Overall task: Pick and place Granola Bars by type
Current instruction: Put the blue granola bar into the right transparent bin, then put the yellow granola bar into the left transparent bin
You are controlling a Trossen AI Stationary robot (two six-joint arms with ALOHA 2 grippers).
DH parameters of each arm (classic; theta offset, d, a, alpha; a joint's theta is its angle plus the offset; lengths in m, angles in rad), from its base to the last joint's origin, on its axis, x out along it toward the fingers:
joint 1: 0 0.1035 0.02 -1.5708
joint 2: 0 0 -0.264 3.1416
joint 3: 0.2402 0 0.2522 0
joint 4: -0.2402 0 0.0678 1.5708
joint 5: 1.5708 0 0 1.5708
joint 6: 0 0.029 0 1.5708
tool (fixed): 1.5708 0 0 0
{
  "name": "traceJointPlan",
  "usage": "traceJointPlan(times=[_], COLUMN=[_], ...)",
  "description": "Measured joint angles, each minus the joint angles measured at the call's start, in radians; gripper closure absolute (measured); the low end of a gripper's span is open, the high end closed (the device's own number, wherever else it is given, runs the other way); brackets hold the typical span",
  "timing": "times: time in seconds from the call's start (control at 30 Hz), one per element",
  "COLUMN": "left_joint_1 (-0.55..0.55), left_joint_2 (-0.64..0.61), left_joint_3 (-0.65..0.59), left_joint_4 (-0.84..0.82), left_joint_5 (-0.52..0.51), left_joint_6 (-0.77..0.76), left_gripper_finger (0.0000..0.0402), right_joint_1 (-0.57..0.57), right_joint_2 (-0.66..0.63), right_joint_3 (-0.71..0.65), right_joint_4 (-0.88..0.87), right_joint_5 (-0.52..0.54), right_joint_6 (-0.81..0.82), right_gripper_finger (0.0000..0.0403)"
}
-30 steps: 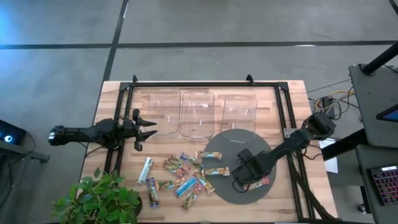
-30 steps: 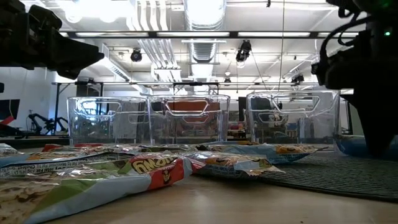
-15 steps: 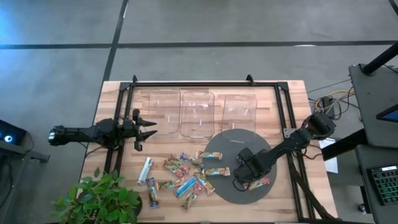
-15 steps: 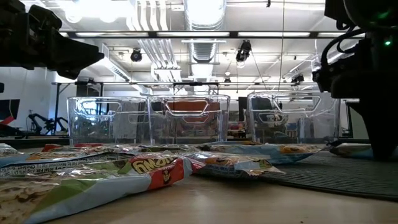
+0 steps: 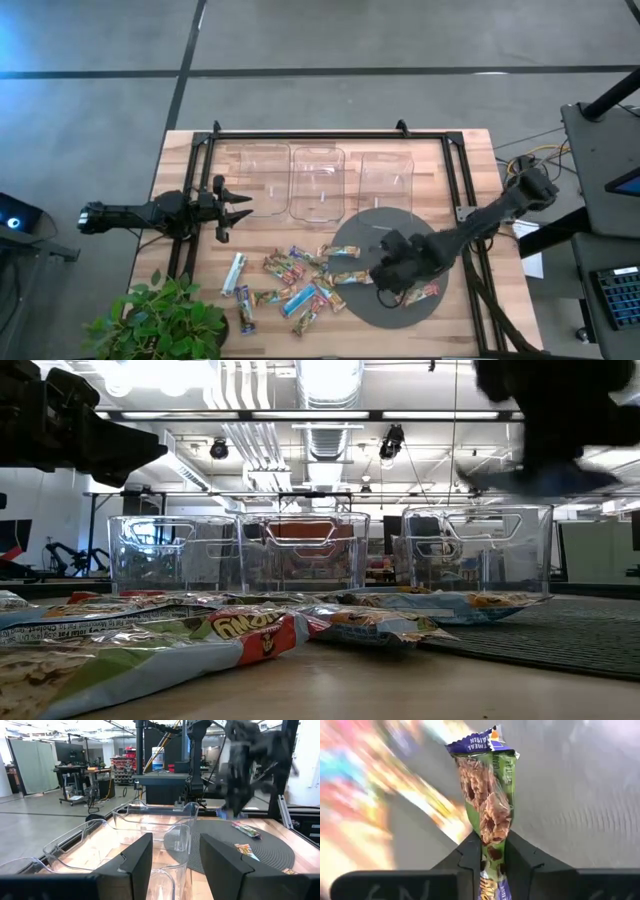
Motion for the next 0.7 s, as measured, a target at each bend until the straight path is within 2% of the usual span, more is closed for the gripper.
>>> traceJointPlan(times=[0.13, 0.2, 0.37, 0.53, 0.6, 0.7], left_joint_1=[0.000, 0.000, 0.000, 0.000, 0.000, 0.000], left_joint_2=[0.000, 0.000, 0.000, 0.000, 0.000, 0.000], left_joint_3=[0.000, 0.000, 0.000, 0.000, 0.000, 0.000], left_joint_4=[0.000, 0.000, 0.000, 0.000, 0.000, 0.000], left_joint_5=[0.000, 0.000, 0.000, 0.000, 0.000, 0.000], left_joint_6=[0.000, 0.000, 0.000, 0.000, 0.000, 0.000], left_gripper_finger=[0.0255, 0.0255, 0.0255, 0.0255, 0.0255, 0.0255], right_joint_1=[-0.044, -0.116, -0.376, -0.579, -0.593, -0.524], right_joint_2=[-0.108, -0.159, -0.229, -0.236, -0.236, -0.250], right_joint_3=[0.053, 0.056, -0.003, -0.048, -0.050, -0.019], right_joint_4=[-0.096, -0.129, -0.075, -0.072, -0.065, -0.058], right_joint_5=[0.240, 0.262, 0.148, 0.000, -0.025, -0.032], right_joint_6=[0.099, 0.114, -0.093, -0.240, -0.325, -0.464], right_gripper_finger=[0.0342, 0.0337, 0.0307, 0.0244, 0.0217, 0.0186])
